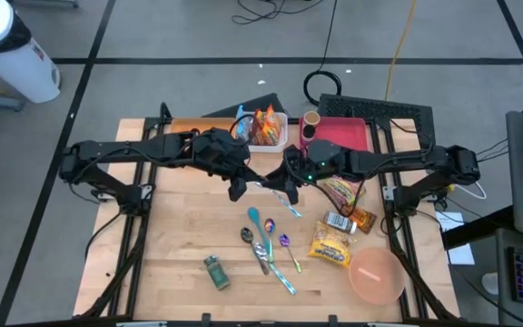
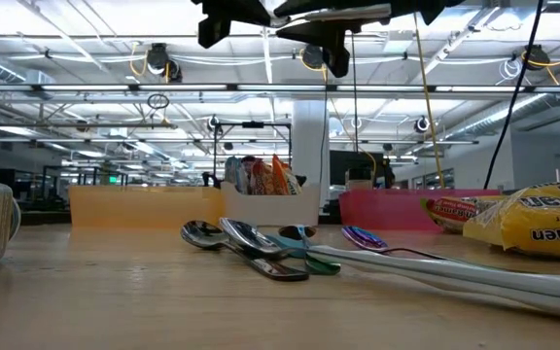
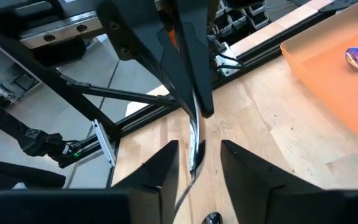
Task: Pick & Place Food Item
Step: Put the left blue spoon into the orange bin
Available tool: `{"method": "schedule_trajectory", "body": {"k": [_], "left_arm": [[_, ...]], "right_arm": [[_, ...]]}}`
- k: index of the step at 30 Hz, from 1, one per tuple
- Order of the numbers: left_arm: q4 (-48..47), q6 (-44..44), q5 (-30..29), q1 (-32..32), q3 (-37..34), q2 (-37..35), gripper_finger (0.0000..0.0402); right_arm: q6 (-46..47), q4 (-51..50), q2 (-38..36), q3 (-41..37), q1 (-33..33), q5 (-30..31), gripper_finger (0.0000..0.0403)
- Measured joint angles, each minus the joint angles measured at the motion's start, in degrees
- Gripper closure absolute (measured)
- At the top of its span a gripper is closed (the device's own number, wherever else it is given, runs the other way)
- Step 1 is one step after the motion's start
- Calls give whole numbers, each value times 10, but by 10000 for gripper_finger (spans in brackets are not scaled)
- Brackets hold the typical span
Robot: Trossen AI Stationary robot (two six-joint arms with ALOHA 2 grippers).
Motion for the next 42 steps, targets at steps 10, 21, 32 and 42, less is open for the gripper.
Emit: {"method": "schedule_trajectory", "body": {"k": [10, 21, 32, 42], "left_arm": [[0, -8, -1, 0, 0, 0, 396], [3, 7, 16, 6, 0, 0, 360], [3, 18, 93, 69, 0, 0, 259], [4, 19, 105, 88, 0, -1, 180]], "right_arm": [[-2, 1, 0, 0, 0, 4, 393], [-2, 1, 0, 0, 0, 3, 401], [-2, 2, -8, -1, -22, -2, 402], [-4, 8, -36, -1, -56, -3, 402]]}}
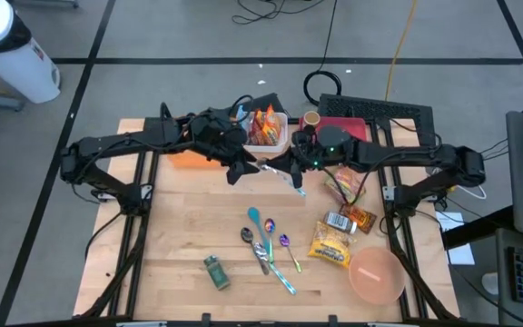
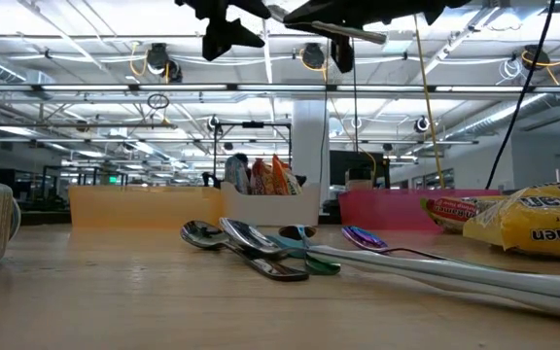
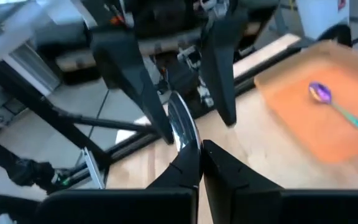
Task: Pick & Place Food Item
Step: Put the left blue spoon into the orange bin
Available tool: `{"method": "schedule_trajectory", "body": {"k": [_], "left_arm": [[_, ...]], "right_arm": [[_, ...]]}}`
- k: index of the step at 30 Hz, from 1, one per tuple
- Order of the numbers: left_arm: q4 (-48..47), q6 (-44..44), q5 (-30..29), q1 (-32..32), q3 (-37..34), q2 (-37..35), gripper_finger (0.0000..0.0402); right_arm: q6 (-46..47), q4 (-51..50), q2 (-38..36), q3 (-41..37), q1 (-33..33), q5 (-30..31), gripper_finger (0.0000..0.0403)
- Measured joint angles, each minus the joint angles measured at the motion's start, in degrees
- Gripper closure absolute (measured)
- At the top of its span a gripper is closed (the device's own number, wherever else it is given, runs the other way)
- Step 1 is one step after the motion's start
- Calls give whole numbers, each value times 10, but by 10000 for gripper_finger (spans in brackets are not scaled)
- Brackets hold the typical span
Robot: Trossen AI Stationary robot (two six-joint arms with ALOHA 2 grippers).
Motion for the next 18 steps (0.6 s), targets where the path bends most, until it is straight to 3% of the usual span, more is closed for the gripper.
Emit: {"method": "schedule_trajectory", "body": {"k": [8, 12, 18], "left_arm": [[79, -48, -33, 0, 0, 6, 178], [131, -59, -32, -1, 0, 24, 177], [170, -59, -30, -1, 0, 46, 176]], "right_arm": [[-6, 57, -12, 0, -30, 56, 403], [-6, 125, -12, 0, -29, 96, 403], [-18, 138, -11, 0, -24, 124, 403]]}}
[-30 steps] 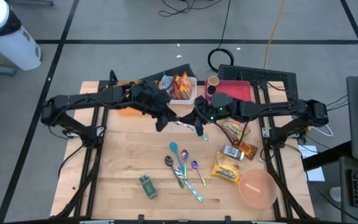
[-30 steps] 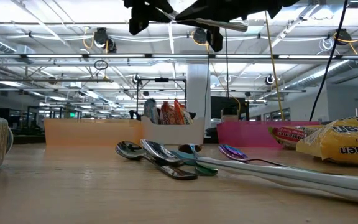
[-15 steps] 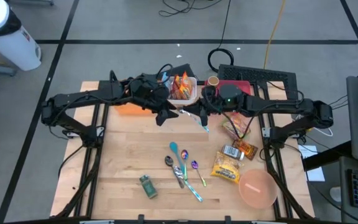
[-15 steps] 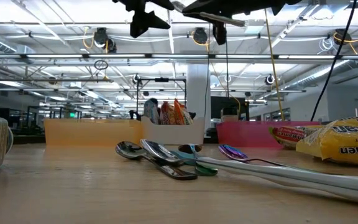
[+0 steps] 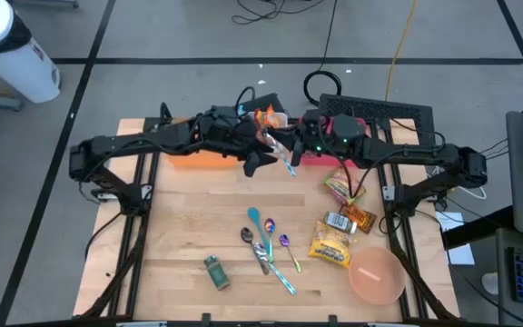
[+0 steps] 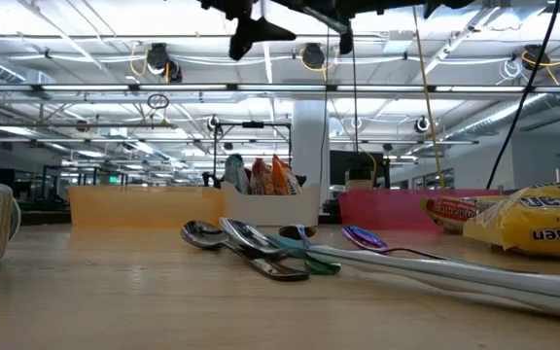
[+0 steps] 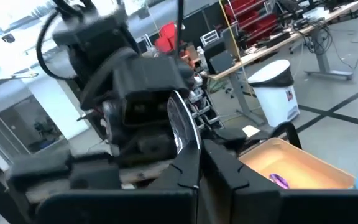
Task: Pick & Place Food Item
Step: Put the left blue spoon into the orange bin
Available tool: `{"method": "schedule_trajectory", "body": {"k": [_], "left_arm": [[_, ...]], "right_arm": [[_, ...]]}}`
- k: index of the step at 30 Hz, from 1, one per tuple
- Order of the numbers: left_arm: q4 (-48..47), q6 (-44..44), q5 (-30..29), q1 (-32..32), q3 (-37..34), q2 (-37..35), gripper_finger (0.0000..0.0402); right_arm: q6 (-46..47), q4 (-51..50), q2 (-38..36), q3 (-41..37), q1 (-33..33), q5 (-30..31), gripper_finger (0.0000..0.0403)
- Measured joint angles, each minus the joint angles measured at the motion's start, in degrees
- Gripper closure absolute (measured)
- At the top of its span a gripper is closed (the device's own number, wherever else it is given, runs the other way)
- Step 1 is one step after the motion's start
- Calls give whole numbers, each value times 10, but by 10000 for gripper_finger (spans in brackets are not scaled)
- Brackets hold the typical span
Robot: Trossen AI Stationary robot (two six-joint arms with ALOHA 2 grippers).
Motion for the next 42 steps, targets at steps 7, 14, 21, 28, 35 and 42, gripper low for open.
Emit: {"method": "schedule_trajectory", "body": {"k": [7, 14, 21, 28, 35, 42], "left_arm": [[51, 3, 16, 0, 0, 20, 176], [83, 15, 16, 4, 0, 20, 176], [85, 9, 3, 4, 0, 20, 197], [85, 0, 3, 4, 0, 19, 280], [84, -8, 6, 4, 0, 19, 379], [84, -15, 8, 4, 0, 19, 374]], "right_arm": [[-5, -7, 0, 0, 7, 0, 403], [-12, -16, 0, 0, 7, 0, 403], [-12, -17, 0, 0, 7, 0, 403], [-12, -17, 0, 0, 7, 0, 403], [-21, -14, 0, 0, 8, -2, 403], [-19, -15, 0, 0, 8, -2, 386]]}}
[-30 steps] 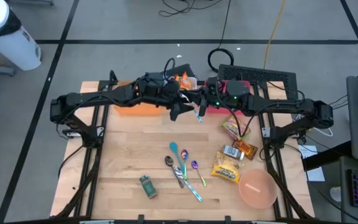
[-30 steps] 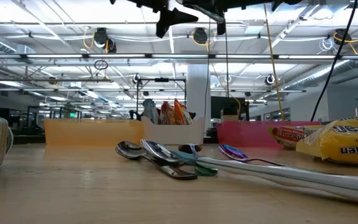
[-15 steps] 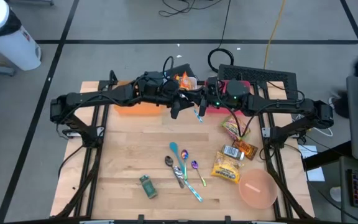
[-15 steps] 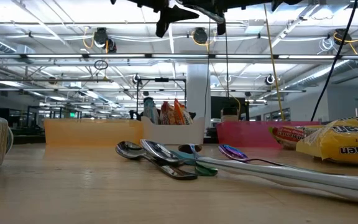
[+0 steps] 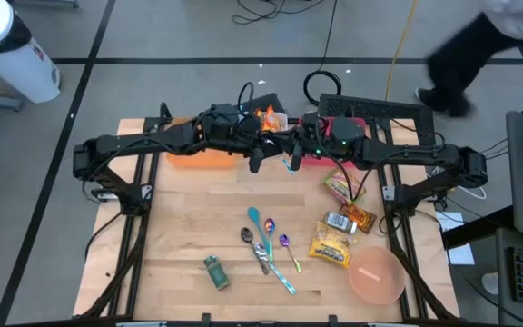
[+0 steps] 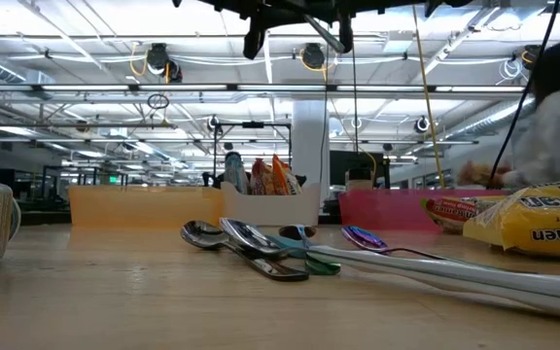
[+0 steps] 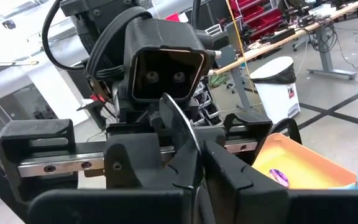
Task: Pick & Place Food Item
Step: Put the left blue spoon into the orange bin
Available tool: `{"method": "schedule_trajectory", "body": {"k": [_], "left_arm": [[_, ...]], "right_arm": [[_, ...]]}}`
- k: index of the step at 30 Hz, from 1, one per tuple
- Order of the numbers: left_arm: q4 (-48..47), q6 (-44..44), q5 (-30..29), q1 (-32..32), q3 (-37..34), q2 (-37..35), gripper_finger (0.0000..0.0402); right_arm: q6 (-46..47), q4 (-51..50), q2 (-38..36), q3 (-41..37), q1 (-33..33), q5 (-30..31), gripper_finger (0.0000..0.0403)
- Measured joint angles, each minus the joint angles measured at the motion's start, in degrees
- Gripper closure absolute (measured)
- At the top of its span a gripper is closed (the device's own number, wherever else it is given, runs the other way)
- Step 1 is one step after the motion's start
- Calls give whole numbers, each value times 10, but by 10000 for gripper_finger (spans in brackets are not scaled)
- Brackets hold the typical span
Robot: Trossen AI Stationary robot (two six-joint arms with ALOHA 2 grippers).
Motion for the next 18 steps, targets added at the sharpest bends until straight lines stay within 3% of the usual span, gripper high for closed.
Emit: {"method": "schedule_trajectory", "body": {"k": [11, 18], "left_arm": [[1, -4, 2, -1, 0, 0, 382], [-1, -3, -2, 3, 0, -36, 382]], "right_arm": [[24, 7, -8, 0, -24, -59, 286], [23, -5, -58, 0, -59, -60, 232]]}}
